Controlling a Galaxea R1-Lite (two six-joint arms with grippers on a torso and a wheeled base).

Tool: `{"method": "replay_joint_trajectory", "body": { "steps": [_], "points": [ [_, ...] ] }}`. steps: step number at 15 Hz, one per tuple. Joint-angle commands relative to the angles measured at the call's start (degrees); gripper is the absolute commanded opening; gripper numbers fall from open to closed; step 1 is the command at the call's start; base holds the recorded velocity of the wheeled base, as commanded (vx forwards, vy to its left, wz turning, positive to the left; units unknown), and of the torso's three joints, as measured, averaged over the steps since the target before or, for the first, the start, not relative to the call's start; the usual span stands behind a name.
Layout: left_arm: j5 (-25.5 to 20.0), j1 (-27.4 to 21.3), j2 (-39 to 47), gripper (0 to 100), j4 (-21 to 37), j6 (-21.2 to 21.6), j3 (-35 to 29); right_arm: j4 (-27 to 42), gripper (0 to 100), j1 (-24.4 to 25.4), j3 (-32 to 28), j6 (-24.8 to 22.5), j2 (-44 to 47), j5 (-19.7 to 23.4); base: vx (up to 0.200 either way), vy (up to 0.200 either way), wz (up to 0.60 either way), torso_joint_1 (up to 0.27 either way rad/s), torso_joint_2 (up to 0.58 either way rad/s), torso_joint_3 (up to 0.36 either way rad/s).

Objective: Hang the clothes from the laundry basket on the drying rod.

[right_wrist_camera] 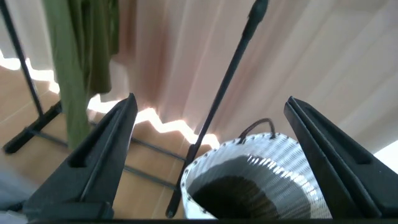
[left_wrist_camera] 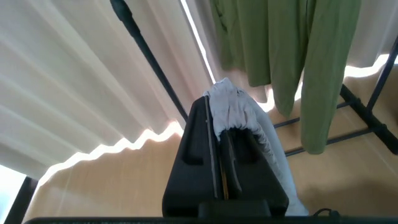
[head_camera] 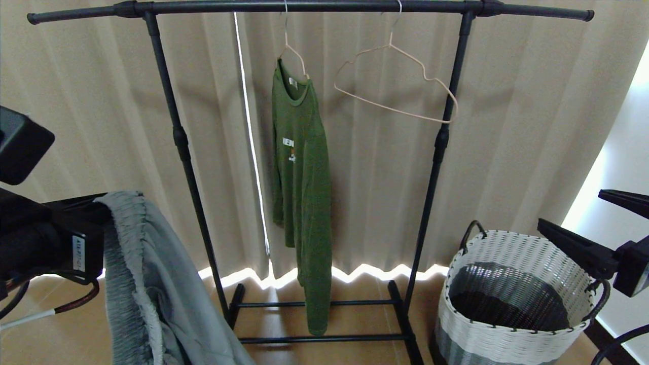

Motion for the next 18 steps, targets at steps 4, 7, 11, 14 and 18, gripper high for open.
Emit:
{"method": "replay_joint_trajectory", "body": {
  "steps": [4,7,11,14,18],
  "points": [
    [0.0,0.01,-0.38,0,-0.03,-0.01,0.01,-2.42,100,-2.28,1.61,-0.06,0.33,-0.1,0.0,0.0,0.0,0.023,-0.05,-0.026],
    [0.0,0.01,-0.55,0,-0.03,-0.01,0.01,-3.57,100,-2.28,1.79,-0.06,0.33,0.08,0.0,0.0,0.0,0.141,-0.16,-0.227],
    [0.0,0.01,-0.38,0,-0.03,0.08,0.01,-3.65,100,-2.28,1.88,-0.06,0.33,0.17,0.0,0.0,0.0,0.155,-0.57,-0.259],
    [0.0,0.01,-0.38,0,-0.03,0.08,0.09,-3.65,100,-2.28,1.88,0.02,0.42,0.17,0.0,0.0,0.0,0.108,-0.5,-0.246],
    [0.0,0.01,-0.47,0,-0.03,0.16,0.53,-3.57,100,-2.28,2.05,0.02,0.33,0.17,0.0,0.0,0.0,0.33,-0.46,-0.261]
  ]
}}
